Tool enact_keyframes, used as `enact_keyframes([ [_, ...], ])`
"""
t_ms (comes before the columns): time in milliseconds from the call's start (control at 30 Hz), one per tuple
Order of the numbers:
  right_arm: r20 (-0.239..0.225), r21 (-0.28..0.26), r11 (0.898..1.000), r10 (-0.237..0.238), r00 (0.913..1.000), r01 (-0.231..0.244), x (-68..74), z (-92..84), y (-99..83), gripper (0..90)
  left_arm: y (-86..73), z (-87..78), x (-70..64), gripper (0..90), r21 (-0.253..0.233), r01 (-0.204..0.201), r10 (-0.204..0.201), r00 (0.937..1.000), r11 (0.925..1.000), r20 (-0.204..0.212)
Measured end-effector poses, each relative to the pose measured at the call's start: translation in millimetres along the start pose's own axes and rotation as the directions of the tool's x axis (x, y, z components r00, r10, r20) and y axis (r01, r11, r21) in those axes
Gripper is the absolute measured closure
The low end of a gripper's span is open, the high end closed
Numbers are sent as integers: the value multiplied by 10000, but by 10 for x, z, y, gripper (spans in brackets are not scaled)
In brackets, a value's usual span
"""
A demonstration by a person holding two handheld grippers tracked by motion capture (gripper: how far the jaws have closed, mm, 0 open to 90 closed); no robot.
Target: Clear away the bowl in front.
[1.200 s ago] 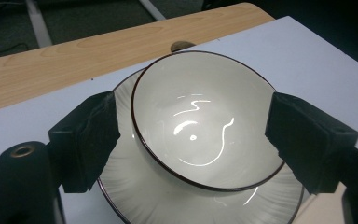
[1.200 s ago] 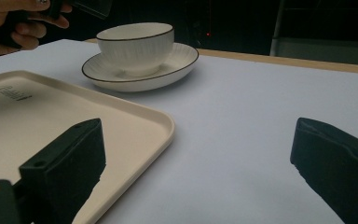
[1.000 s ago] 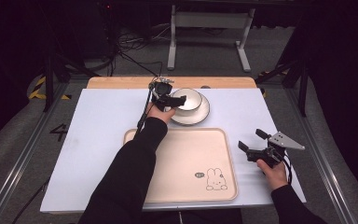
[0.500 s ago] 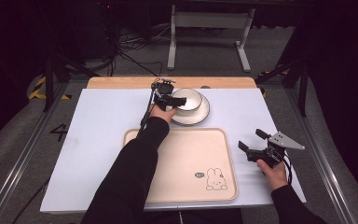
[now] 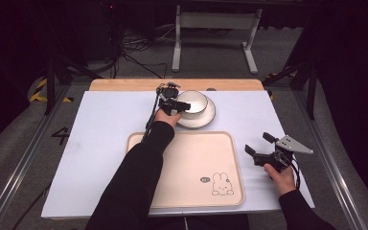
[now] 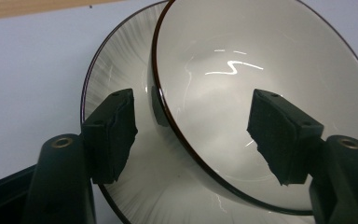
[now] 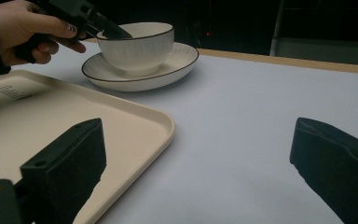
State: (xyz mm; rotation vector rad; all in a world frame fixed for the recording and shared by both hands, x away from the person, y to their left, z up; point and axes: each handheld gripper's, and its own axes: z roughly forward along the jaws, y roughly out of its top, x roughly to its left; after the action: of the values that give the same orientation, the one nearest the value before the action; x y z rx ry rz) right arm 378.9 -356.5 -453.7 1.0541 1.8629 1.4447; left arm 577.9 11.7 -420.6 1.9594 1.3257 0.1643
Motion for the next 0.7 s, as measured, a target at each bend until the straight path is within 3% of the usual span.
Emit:
enact_keyframes([
  [233,-4,0,10000,-6,10000,6,-1,0,0,41,0,67,4,490,288,217,-218,9998,9993,41],
  [400,-13,-5,10000,-3,10000,3,-1,0,0,41,6,86,-18,513,254,126,-119,9996,9996,-259],
  [700,-39,-13,10000,1,10000,-1,-2,-1,-1,41,12,104,-41,599,222,316,-299,9968,9993,-745],
])
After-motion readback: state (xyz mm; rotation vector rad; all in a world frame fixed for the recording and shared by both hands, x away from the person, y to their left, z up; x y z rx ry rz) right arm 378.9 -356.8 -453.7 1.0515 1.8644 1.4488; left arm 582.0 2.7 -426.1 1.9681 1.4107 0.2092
